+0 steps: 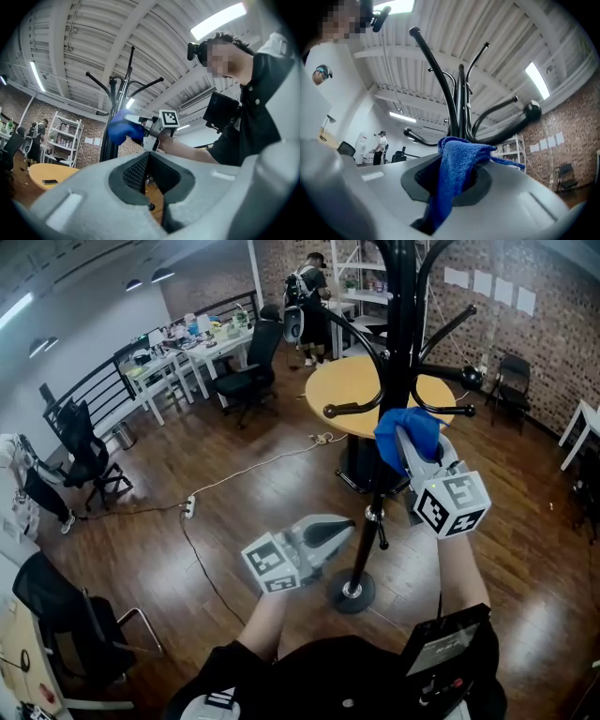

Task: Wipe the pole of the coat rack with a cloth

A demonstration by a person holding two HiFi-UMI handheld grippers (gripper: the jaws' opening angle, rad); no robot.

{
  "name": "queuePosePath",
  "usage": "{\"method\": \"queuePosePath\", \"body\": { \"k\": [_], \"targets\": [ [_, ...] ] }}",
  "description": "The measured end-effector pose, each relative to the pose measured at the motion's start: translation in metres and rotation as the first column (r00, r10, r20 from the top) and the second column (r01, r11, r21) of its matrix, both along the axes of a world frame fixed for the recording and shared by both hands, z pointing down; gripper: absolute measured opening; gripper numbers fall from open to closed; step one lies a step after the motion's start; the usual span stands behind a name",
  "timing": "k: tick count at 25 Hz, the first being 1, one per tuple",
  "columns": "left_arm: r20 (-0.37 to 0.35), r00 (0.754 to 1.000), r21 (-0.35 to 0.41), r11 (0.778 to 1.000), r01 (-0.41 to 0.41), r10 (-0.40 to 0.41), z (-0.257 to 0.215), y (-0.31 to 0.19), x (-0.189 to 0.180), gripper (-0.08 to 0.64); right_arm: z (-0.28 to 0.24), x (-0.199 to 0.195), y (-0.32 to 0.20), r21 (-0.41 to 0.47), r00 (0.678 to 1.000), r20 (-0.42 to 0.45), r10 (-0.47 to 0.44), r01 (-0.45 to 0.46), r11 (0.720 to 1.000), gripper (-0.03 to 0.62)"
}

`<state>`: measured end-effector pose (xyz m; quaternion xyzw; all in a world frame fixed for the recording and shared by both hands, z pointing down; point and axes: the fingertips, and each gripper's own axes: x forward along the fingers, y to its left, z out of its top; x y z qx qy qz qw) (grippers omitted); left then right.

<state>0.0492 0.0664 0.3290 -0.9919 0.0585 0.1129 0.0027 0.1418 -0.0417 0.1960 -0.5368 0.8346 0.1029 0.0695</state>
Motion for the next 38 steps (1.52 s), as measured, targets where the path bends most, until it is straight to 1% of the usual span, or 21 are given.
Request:
{"method": "queuePosePath", "body": {
  "k": [2, 5, 6, 7, 11, 14, 16, 18, 19, 20, 21, 22, 23, 24, 27, 30, 32, 34, 35, 36, 38],
  "targets": [
    [-0.003, 1.0, -0.001, 1.0, 0.002, -0.002, -0.001, 0.001, -0.002, -0.003, -0.029, -0.002, 0.005, 0.06, 1.0, -0.017, 0.021, -0.019, 0.998, 0.034],
    [-0.005, 1.0, -0.003, 1.0, 0.009, -0.009, -0.003, 0.001, -0.004, -0.003, -0.064, -0.006, 0.017, 0.151, 1.0, -0.013, 0.023, -0.021, 0.988, 0.034],
    [-0.006, 1.0, -0.004, 1.0, 0.011, -0.011, -0.004, 0.0, -0.005, -0.003, -0.068, -0.006, 0.017, 0.162, 0.999, -0.02, 0.026, -0.022, 0.987, 0.034],
    [-0.006, 1.0, -0.003, 1.0, 0.012, -0.012, -0.004, 0.0, -0.005, -0.003, -0.065, -0.006, 0.016, 0.153, 0.999, -0.021, 0.028, -0.025, 0.988, 0.034],
    [-0.005, 1.0, -0.001, 1.0, 0.009, -0.009, -0.001, 0.001, -0.007, -0.003, -0.007, 0.004, 0.0, -0.002, 0.999, 0.036, 0.019, -0.019, 1.0, 0.034],
    [0.005, 1.0, -0.007, 1.0, 0.002, -0.002, 0.003, 0.0, -0.004, -0.003, 0.052, 0.006, -0.003, -0.103, 0.999, 0.04, 0.005, -0.001, 0.995, 0.034],
    [0.011, 1.0, -0.01, 1.0, -0.003, 0.004, 0.002, 0.001, -0.003, -0.003, 0.092, 0.005, -0.003, -0.178, 0.999, 0.04, 0.006, 0.001, 0.984, 0.034],
    [0.015, 1.0, -0.01, 1.0, -0.012, 0.012, 0.001, 0.002, -0.001, -0.003, 0.136, 0.004, -0.004, -0.278, 0.999, 0.038, 0.003, 0.008, 0.961, 0.034],
    [0.017, 1.0, -0.01, 1.0, -0.018, 0.018, 0.001, 0.004, 0.0, -0.003, 0.16, 0.004, -0.005, -0.339, 0.999, 0.034, -0.001, 0.013, 0.941, 0.034],
    [0.018, 1.0, -0.011, 1.0, -0.023, 0.024, 0.001, 0.005, 0.002, -0.003, 0.186, 0.004, -0.006, -0.411, 1.0, 0.024, -0.005, 0.015, 0.912, 0.034],
    [0.02, 0.999, -0.014, 0.999, -0.029, 0.029, 0.001, 0.006, 0.003, -0.003, 0.213, 0.005, -0.006, -0.492, 1.0, 0.006, -0.009, 0.011, 0.871, 0.034],
    [0.022, 0.999, -0.019, 0.999, -0.035, 0.035, 0.002, 0.006, 0.005, -0.003, 0.24, 0.006, -0.006, -0.572, 1.0, -0.012, -0.016, 0.006, 0.82, 0.035],
    [0.026, 0.999, -0.023, 0.999, -0.039, 0.04, 0.004, 0.007, 0.007, -0.003, 0.262, 0.007, -0.005, -0.637, 0.999, -0.021, -0.027, 0.007, 0.771, 0.035],
    [0.03, 0.999, -0.027, 0.999, -0.043, 0.044, 0.005, 0.007, 0.009, -0.003, 0.277, 0.007, -0.002, -0.68, 0.999, -0.009, -0.039, 0.023, 0.733, 0.035],
    [0.041, 0.998, -0.033, 0.998, -0.05, 0.051, 0.007, 0.007, 0.014, -0.003, 0.286, 0.004, 0.013, -0.741, 0.993, 0.094, -0.073, 0.119, 0.661, 0.034],
    [0.049, 0.998, -0.03, 0.998, -0.048, 0.05, 0.006, 0.008, 0.014, -0.003, 0.276, -0.002, 0.037, -0.777, 0.978, 0.139, -0.153, 0.204, 0.595, 0.034],
    [0.049, 0.998, -0.026, 0.999, -0.046, 0.047, 0.005, 0.009, 0.013, -0.003, 0.268, -0.006, 0.052, -0.781, 0.964, 0.164, -0.211, 0.258, 0.569, 0.034],
    [0.05, 0.998, -0.021, 0.999, -0.045, 0.046, 0.003, 0.01, 0.012, -0.003, 0.267, -0.008, 0.055, -0.774, 0.957, 0.185, -0.224, 0.282, 0.567, 0.034],
    [0.05, 0.998, -0.02, 0.999, -0.043, 0.044, 0.003, 0.011, 0.012, -0.003, 0.269, -0.007, 0.052, -0.768, 0.958, 0.194, -0.211, 0.282, 0.575, 0.034],
    [0.049, 0.998, -0.018, 0.999, -0.041, 0.041, 0.003, 0.011, 0.011, -0.003, 0.272, -0.006, 0.046, -0.761, 0.962, 0.199, -0.188, 0.273, 0.589, 0.034],
    [0.048, 0.998, -0.018, 0.999, -0.035, 0.036, 0.004, 0.011, 0.01, -0.003, 0.278, -0.001, 0.029, -0.737, 0.974, 0.186, -0.129, 0.225, 0.638, 0.035]
  ]
}}
